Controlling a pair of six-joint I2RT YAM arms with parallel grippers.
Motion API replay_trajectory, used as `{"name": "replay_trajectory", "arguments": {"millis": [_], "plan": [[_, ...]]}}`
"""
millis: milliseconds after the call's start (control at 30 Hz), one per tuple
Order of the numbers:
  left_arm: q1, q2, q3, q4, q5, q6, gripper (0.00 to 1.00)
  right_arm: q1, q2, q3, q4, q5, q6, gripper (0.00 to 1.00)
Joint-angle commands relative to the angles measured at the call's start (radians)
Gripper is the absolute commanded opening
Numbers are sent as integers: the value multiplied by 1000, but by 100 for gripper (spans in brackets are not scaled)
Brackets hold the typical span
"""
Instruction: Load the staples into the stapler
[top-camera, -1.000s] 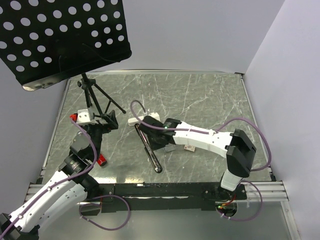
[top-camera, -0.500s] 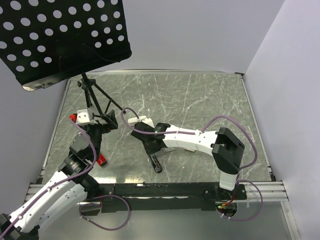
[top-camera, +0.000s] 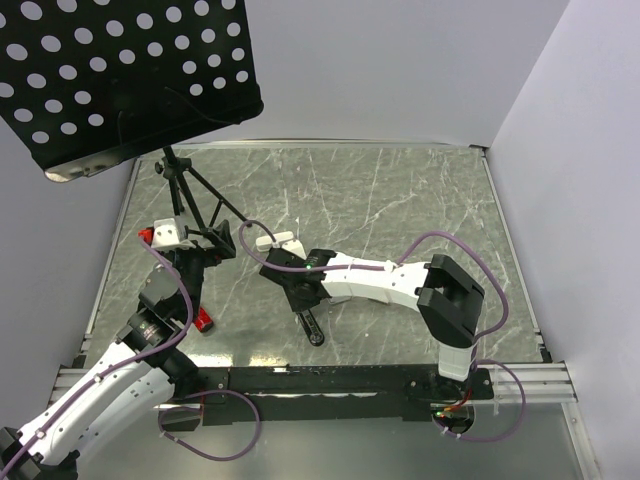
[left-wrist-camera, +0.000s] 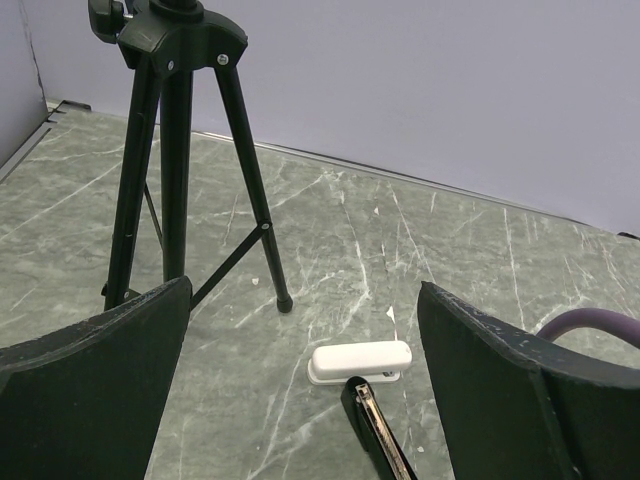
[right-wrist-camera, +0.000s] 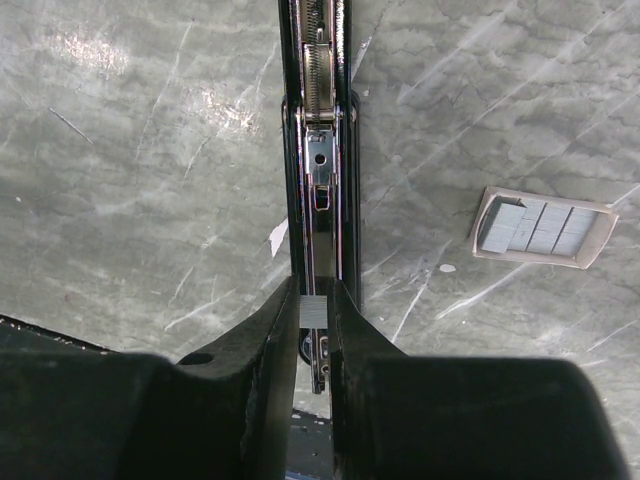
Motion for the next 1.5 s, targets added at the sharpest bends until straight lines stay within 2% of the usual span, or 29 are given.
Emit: {"name": "replay_trajectory", "arguments": {"millis": [0,1467], "plan": [[6,-11,6,23,-6,-6,99,8,5,-6,13,20,10,14],[4,-9,4,23,9,-4,99,14,40,-28,16,-22,-14,14]]}}
